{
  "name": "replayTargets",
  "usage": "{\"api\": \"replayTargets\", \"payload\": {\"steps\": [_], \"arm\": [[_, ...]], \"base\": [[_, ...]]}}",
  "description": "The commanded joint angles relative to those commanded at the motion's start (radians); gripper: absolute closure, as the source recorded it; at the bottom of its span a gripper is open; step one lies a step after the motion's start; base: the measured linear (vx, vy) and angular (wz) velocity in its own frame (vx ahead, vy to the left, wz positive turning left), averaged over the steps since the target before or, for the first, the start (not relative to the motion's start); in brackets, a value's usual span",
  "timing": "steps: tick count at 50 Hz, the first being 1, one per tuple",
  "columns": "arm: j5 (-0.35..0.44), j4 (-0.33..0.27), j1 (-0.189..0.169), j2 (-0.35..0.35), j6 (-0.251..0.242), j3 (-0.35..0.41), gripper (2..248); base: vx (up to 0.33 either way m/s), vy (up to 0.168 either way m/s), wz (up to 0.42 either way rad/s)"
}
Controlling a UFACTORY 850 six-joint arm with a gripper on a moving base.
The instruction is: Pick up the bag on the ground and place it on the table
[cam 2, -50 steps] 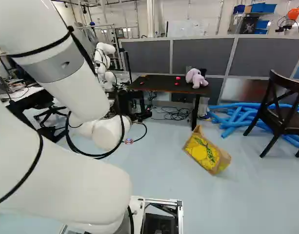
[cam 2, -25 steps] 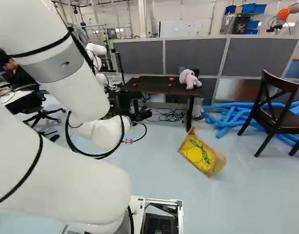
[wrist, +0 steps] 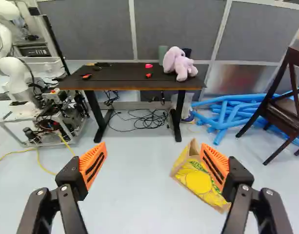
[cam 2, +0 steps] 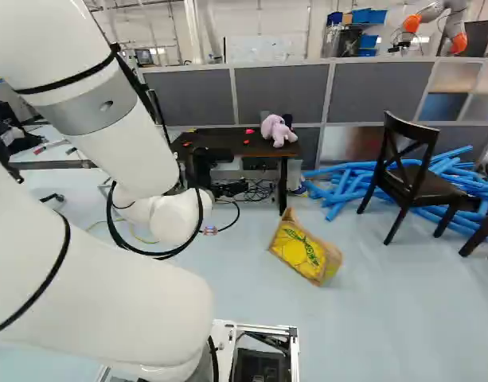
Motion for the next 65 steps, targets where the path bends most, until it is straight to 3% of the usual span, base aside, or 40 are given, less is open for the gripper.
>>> {"api": "replayTargets", "payload": {"steps": [31, 65], "arm": [[0.0, 0.0, 0.0, 0.0, 0.0, 0.0, 3], [0.0, 0.0, 0.0, 0.0, 0.0, 0.0, 3]], "base": [[0.154, -0.137, -0.268], [0.168, -0.079, -0.105]]}}
